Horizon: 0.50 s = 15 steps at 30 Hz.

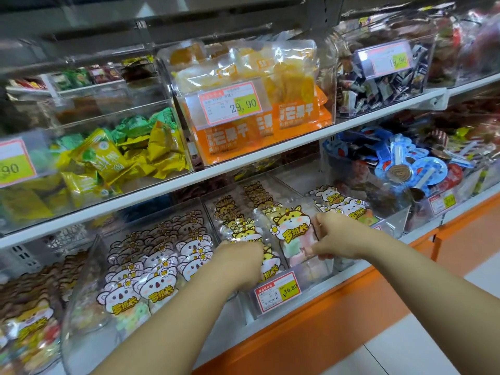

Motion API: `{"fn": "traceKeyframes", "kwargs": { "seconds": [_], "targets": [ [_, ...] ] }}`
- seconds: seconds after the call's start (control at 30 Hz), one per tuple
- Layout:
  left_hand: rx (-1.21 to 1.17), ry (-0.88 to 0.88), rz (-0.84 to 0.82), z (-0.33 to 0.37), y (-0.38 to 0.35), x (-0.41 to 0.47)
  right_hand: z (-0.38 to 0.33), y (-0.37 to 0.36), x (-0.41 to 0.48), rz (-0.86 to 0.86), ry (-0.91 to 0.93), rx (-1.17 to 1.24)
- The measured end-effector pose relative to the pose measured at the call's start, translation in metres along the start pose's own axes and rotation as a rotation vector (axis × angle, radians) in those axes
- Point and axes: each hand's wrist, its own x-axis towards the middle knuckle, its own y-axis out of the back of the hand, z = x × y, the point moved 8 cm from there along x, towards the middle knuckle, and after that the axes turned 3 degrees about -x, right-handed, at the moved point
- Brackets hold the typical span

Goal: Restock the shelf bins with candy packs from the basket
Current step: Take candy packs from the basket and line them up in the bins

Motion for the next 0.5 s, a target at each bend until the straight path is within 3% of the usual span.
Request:
{"fn": "traceKeyframes", "kwargs": {
  "seconds": [0.13,0.33,0.5],
  "targets": [
    [0.05,0.043,0.108,0.0,-0.001,0.002,0.008,-0.011,-0.005,-0.086,-0.034,-0.053],
    [0.094,0.041,0.196,-0.003,-0.005,0.005,0.001,-0.026,-0.006,-0.251,-0.069,0.135],
    [0.108,0.037,0.279,-0.007,-0.007,0.012,0.002,-0.026,0.003,-0.207,-0.052,0.026]
  ]
}}
